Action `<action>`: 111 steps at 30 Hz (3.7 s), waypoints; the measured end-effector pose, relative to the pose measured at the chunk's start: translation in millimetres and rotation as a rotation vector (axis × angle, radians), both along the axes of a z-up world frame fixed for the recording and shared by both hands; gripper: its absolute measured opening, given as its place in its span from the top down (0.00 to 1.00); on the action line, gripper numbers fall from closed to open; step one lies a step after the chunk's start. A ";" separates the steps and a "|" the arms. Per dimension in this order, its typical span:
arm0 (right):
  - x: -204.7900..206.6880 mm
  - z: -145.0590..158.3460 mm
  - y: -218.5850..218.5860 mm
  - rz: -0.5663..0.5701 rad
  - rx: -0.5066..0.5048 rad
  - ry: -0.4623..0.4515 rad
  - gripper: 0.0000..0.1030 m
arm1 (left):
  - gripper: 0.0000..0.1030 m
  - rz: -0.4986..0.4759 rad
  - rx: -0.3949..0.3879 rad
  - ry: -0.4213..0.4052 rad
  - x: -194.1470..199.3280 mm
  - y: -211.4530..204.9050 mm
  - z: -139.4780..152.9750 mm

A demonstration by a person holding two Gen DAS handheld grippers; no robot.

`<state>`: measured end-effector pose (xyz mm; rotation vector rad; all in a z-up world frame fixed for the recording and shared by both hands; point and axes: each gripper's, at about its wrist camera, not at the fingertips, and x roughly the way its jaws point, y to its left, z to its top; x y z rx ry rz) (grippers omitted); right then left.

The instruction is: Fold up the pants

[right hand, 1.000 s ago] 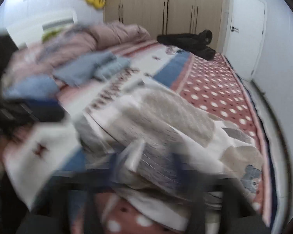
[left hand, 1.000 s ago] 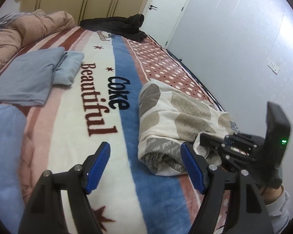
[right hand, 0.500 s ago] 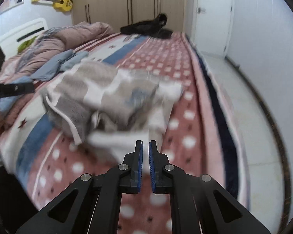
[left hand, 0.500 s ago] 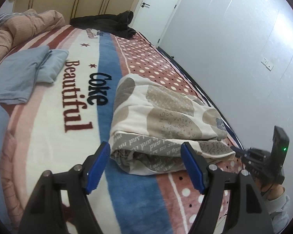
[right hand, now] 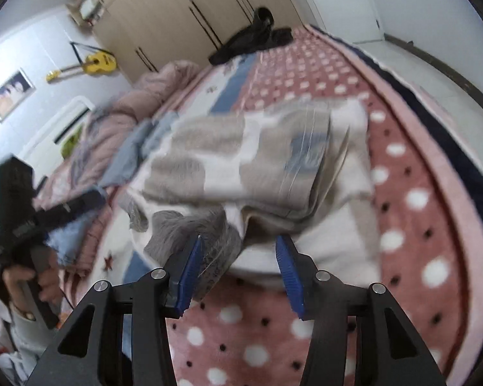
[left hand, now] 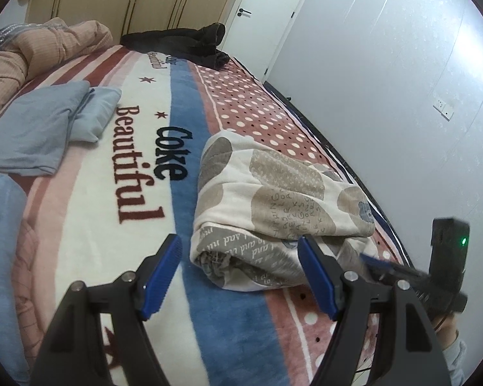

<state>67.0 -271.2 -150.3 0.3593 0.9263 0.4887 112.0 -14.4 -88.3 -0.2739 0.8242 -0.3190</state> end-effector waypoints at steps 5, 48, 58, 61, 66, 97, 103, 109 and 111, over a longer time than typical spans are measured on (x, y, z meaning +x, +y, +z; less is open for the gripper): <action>-16.1 -4.6 6.5 -0.065 -0.046 -0.009 0.59 | 0.31 -0.019 0.008 0.007 -0.9 -3.0 -3.8; 70.1 3.2 -54.0 -0.179 0.043 0.040 0.61 | 0.31 -0.013 -0.011 -0.012 -4.2 -2.4 0.3; 83.4 11.3 -28.1 -0.129 -0.011 0.016 0.70 | 0.31 -0.011 -0.020 -0.018 -5.9 2.8 0.7; 87.6 9.0 -26.2 -0.130 -0.012 0.026 0.93 | 0.31 -0.009 -0.028 -0.016 -5.1 4.3 0.4; 85.5 29.6 -25.7 -0.139 0.007 -0.022 0.95 | 0.31 -0.003 -0.024 -0.019 -7.1 9.9 0.9; 45.4 41.1 -9.3 -0.058 0.063 -0.108 0.98 | 0.31 -0.021 -0.001 -0.029 -8.7 8.0 2.5; 12.0 73.9 -6.7 -0.021 0.158 -0.159 0.98 | 0.31 -0.026 -0.008 -0.033 -9.3 8.3 3.8; 12.4 54.0 -4.3 -0.059 -0.036 -0.122 0.59 | 0.31 -0.033 -0.015 -0.042 -14.1 7.5 7.5; 16.5 41.0 -9.0 -0.085 -0.065 -0.108 0.58 | 0.31 -0.034 -0.007 -0.047 -15.4 7.5 9.0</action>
